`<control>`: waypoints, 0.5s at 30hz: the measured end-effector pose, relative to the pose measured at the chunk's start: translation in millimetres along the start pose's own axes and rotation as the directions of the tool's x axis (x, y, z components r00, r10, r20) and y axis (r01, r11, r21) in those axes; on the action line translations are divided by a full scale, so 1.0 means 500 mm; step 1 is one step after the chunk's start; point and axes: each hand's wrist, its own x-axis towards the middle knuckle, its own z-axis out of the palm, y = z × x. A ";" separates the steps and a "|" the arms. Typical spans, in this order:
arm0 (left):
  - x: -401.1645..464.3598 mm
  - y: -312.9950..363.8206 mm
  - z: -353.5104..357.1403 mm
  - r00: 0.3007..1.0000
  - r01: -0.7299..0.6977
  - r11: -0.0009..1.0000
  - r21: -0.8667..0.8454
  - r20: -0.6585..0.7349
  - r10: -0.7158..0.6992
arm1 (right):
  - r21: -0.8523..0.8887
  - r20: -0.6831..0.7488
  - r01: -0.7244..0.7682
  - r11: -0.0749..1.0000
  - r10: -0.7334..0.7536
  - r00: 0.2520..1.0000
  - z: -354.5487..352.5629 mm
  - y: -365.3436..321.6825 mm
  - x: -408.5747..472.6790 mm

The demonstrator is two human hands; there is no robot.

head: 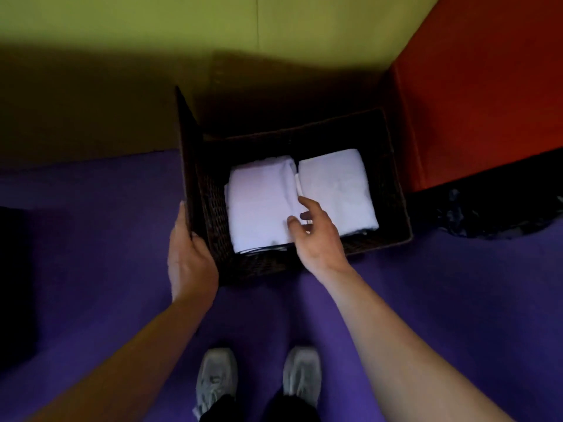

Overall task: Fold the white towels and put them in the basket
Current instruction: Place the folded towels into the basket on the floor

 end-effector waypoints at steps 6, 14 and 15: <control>-0.110 -0.019 -0.010 0.955 -0.296 0.904 0.309 0.106 0.276 | 0.666 0.056 -0.134 0.734 0.130 0.990 -0.050 -0.092 0.005; -0.131 0.010 0.088 0.729 -0.678 0.568 0.465 0.520 0.444 | 0.484 -0.403 -0.002 0.875 0.225 0.887 -0.186 0.061 0.037; -0.124 0.010 0.101 0.694 -0.711 0.536 0.455 0.578 0.430 | 0.457 -0.412 -0.034 0.889 0.245 0.878 -0.197 0.095 0.031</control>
